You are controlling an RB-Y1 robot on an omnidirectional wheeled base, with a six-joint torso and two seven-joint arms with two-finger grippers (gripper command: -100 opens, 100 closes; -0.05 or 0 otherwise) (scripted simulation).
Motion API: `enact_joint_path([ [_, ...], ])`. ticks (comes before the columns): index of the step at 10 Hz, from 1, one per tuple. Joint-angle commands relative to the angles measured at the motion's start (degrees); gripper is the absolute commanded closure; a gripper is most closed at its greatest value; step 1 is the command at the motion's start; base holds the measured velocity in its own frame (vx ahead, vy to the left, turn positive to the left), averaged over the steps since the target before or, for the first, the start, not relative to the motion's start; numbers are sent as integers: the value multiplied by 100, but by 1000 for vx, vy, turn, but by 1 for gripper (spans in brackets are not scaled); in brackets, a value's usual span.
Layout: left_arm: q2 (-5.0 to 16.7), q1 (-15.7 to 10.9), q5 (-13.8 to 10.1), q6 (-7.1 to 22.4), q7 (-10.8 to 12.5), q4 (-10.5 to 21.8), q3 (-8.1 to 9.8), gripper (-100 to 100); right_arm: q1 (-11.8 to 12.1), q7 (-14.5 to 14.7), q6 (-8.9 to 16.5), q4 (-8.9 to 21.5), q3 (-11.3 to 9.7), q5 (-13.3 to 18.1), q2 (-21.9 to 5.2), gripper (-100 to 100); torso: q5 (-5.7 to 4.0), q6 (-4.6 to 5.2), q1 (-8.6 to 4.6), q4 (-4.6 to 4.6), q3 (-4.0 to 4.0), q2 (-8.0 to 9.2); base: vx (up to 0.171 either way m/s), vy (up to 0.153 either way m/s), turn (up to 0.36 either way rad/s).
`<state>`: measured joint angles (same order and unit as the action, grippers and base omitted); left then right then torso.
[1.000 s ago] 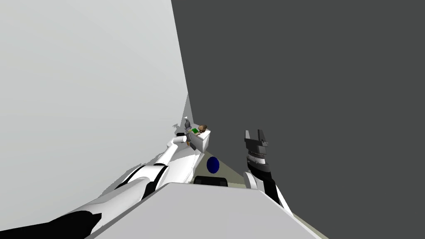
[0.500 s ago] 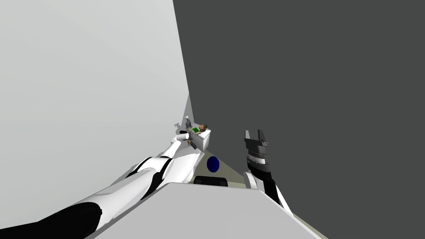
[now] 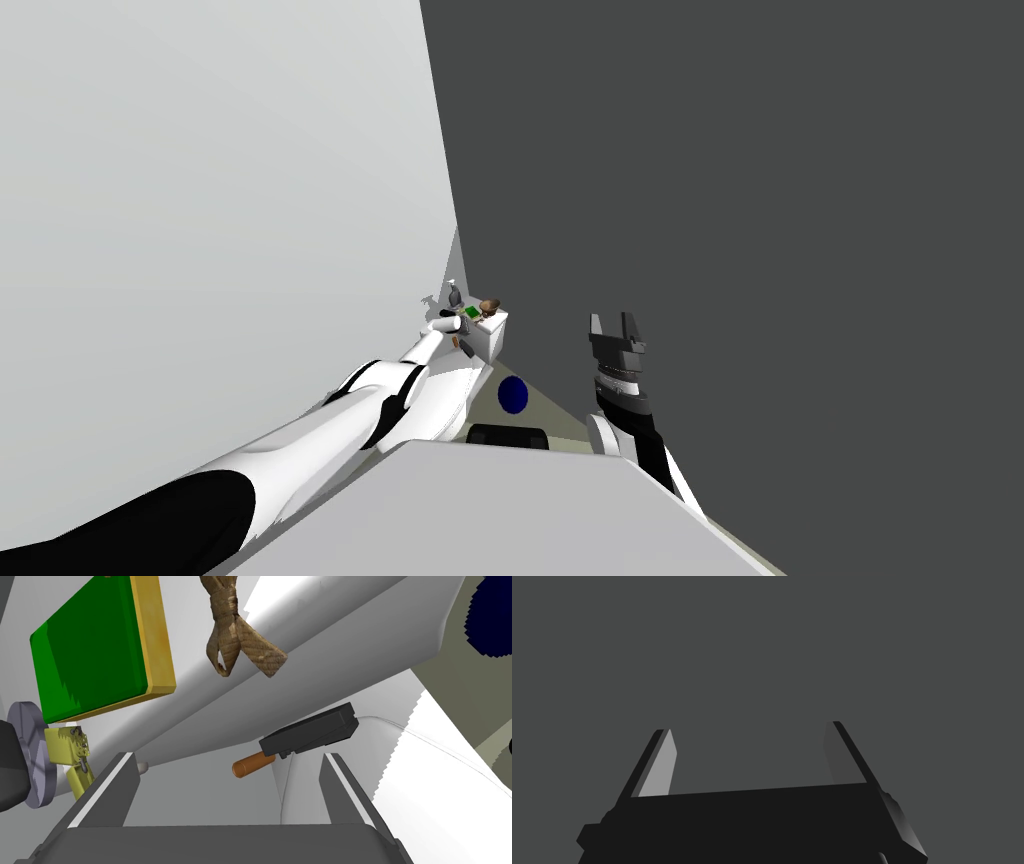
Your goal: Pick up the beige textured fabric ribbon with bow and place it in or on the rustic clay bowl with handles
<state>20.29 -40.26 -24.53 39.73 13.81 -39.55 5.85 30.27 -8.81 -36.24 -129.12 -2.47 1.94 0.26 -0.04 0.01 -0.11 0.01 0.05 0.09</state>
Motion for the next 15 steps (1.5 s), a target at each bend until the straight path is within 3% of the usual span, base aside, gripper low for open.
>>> enact_joint_path([
  [1,-49,-214,64,68,19,222,-32,-100,0,0,0,0,0,0,0,0,0,0,0,0,0,0,-21,-26,19],
  [5,-133,-754,130,72,-48,905,-89,-100,0,0,0,0,0,0,0,0,1,0,3,-2,-4,-8,-3,-29,12],
  [7,-161,-909,153,55,-68,1072,-102,-100,0,0,0,0,0,0,0,0,-1,0,-3,-3,-8,-13,22,-39,-7],
  [8,-148,-817,152,87,-47,944,-99,-100,1,0,0,0,0,0,0,0,0,0,-1,-4,-10,-17,15,-15,-3],
  [9,-149,-825,154,96,-46,945,-100,0,0,0,0,0,0,0,0,0,2,-2,7,-4,-9,-14,0,0,0],
  [10,-216,-712,184,-76,-63,991,-82,-100,0,0,0,0,0,0,0,0,3,-2,12,-3,-6,-10,63,4,-25],
  [12,-210,-724,179,-54,-64,1000,-80,-100,1,0,0,0,1,0,-1,0,5,-2,21,-9,-22,-37,63,14,-9],
  [13,-214,-723,179,-81,-71,1011,-79,100,1,0,0,0,0,0,-1,0,5,-2,20,-8,-17,-27,7,2,2],
  [15,-213,-726,180,-79,-72,1007,-80,100,0,0,0,0,0,0,0,0,9,2,23,-13,-21,-29,0,0,0],
])
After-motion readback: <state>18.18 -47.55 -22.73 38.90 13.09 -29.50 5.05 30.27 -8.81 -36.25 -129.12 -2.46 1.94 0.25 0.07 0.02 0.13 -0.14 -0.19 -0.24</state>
